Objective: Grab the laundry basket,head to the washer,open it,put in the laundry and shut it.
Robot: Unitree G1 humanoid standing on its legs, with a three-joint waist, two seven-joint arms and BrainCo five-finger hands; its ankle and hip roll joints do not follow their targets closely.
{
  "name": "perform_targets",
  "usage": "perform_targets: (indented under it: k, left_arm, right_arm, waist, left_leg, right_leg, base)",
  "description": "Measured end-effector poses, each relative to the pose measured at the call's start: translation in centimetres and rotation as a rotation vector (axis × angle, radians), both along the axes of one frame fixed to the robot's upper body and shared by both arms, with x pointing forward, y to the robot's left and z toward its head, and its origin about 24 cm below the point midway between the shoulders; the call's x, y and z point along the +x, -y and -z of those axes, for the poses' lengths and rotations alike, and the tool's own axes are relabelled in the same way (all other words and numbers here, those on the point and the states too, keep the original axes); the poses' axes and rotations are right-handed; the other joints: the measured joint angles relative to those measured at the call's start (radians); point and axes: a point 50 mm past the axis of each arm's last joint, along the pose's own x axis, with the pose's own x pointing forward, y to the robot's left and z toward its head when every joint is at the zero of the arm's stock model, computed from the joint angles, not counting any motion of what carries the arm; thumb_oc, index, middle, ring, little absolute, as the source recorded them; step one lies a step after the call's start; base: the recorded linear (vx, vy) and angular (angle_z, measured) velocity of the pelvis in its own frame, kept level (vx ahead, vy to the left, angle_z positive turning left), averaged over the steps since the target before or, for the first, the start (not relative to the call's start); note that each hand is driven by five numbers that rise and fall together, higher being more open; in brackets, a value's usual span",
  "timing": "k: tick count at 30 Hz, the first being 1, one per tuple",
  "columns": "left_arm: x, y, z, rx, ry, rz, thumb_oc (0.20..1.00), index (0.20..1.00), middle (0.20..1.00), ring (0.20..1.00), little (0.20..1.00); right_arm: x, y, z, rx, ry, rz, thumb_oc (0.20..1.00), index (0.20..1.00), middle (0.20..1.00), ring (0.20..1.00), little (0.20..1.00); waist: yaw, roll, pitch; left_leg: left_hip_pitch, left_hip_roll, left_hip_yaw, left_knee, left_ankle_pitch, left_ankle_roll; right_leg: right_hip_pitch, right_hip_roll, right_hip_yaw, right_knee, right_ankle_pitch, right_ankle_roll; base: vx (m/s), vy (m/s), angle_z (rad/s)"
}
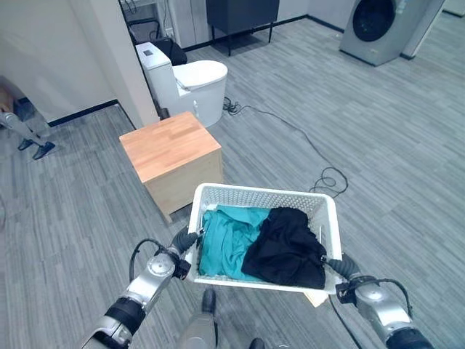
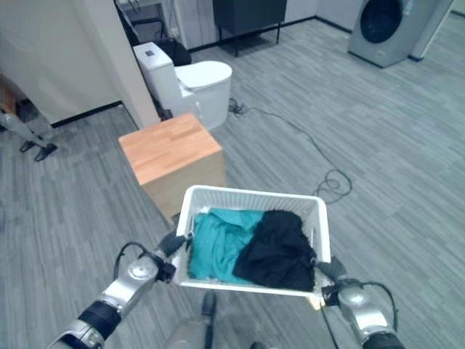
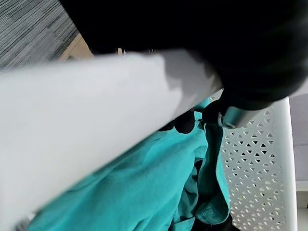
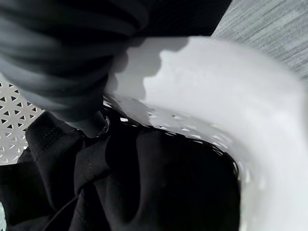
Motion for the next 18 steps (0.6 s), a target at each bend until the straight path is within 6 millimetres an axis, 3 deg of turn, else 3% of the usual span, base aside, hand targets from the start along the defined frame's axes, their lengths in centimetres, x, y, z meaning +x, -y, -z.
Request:
perform_targets:
  k: [2,6,12,16,18]
  left_arm:
    - [0.6,0.4,-0.5,0.010,0.015,0.015,0.200,0.200,0.200,0.200,0.200]
    - [1.4,0.1,-1.3,0.026,0.041,0.014,0.200,0.200,0.200,0.200,0.200]
    - [2.2,-0.1,-2.4,0.046,0.073,0.027,0.200,0.200,0.200,0.200,0.200]
    - [3.0,-0.1,-3.3,0.056,0.103,0.034,0.200,0.200,0.200,0.200,0.200]
    - [3.6,0.5,-4.1,0.068,0.126,0.057,0.200,0.200,0.200,0.200,0.200]
  right_arm:
    - [0.2,0.3,-0.3,0.013,0.014,0.019,0.200,0.200,0.200,0.200,0.200]
    - [0.9,0.1,-1.0,0.030,0.050,0.023,0.200,0.200,0.200,0.200,0.200]
    - [1.3,-0.1,-1.3,0.036,0.069,0.016,0.200,0.200,0.200,0.200,0.200]
    - [2.0,-0.1,-2.0,0.034,0.094,0.013,0.200,0.200,0.200,0.200,0.200]
    - [2.1,0.2,-2.4,0.039,0.115,0.033,0.200,0.200,0.200,0.200,0.200]
  waist:
    - [-0.006,0.002,0.016]
    - [0.005,-0.014,0.046]
    - [-0.013,-0.051,0.070]
    - [-0.018,-0.059,0.089]
    - [-0.027,-0.061,0.099]
  left_leg:
    - [-0.017,-0.011,-0.026,0.020,0.018,-0.012]
    - [-0.017,0.008,-0.020,0.020,0.044,-0.047]
    - [-0.016,0.018,-0.020,0.016,0.044,-0.047]
    - [-0.021,0.024,-0.017,0.057,0.048,-0.052]
    - [-0.044,0.025,0.017,0.093,0.057,-0.062]
  right_leg:
    - [0.010,0.012,-0.024,0.001,-0.010,0.001]
    - [0.010,0.014,-0.042,0.011,-0.024,-0.030]
    - [0.008,0.027,-0.033,0.013,-0.018,-0.032]
    - [0.015,0.034,-0.008,0.013,-0.014,-0.036]
    - [0.019,0.033,-0.012,0.000,-0.021,-0.043]
  base:
    - [0.02,-0.086,0.44]
    - [0.03,-0.072,0.13]
    - [0.04,-0.083,-0.05]
    - [0.02,-0.057,-0.17]
    - [0.08,0.010,0.03]
